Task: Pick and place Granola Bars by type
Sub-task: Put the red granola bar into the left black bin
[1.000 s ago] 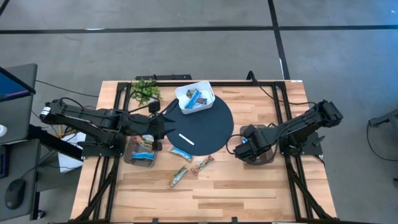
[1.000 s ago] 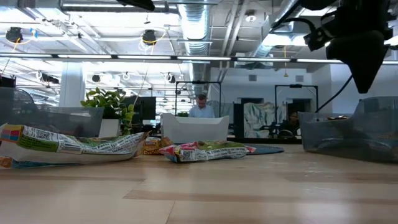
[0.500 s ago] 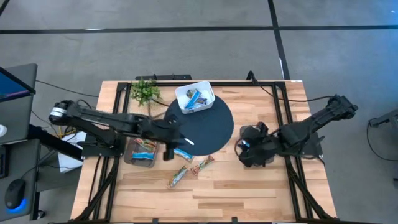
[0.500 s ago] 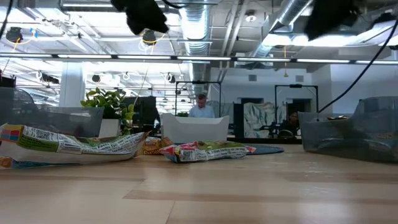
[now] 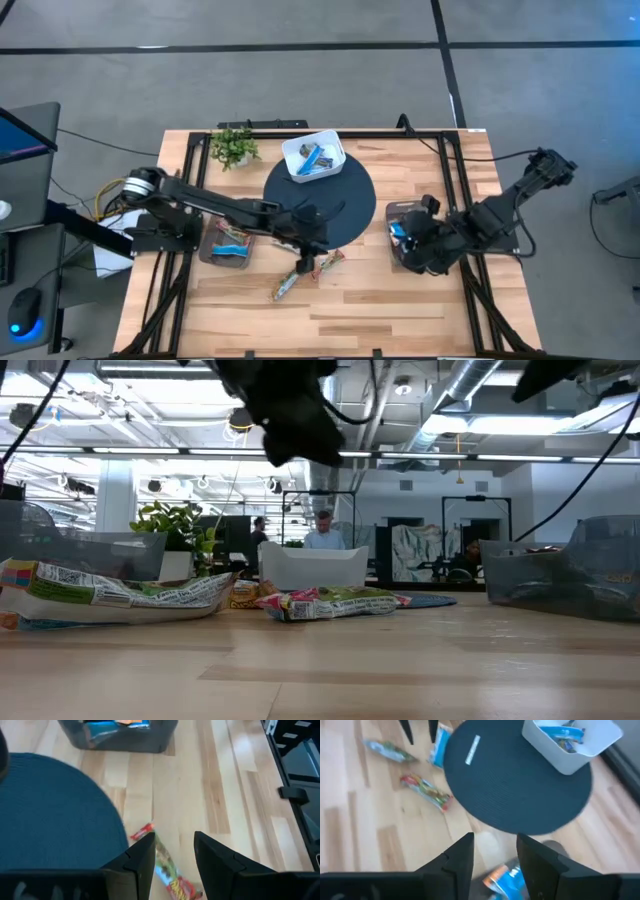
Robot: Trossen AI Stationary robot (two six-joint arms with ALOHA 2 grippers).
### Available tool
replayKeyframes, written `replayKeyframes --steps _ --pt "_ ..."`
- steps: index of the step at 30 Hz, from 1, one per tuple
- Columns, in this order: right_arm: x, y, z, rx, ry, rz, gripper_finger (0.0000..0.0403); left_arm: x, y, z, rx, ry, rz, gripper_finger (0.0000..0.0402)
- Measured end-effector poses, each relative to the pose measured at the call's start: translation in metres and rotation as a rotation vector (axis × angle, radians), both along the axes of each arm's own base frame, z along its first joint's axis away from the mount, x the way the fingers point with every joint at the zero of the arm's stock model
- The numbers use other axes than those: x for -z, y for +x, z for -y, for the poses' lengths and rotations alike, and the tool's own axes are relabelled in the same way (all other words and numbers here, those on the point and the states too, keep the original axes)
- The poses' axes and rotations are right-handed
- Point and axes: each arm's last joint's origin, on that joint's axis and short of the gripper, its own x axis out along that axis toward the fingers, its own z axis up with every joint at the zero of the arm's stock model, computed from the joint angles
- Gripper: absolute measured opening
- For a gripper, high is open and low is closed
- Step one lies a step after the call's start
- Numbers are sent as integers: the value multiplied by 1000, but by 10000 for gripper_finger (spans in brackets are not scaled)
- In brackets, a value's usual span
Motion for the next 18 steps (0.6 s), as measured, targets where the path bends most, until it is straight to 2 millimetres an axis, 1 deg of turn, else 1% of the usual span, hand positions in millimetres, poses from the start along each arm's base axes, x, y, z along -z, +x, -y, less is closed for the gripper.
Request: replayKeyframes --steps 4,8,12,18 --pt "2 -10 -1 -23 -80 -51 139 6 17 5 -21 14 -23 128" --pt "3 -16 -1 -10 -124 -65 139 10 27 8 -64 58 -48 128" --pt "2 -23 0 -2 -128 -77 137 13 33 12 -92 104 -77 128" --pt "-3 -33 4 16 -126 -38 139 13 32 13 -96 116 -94 128"
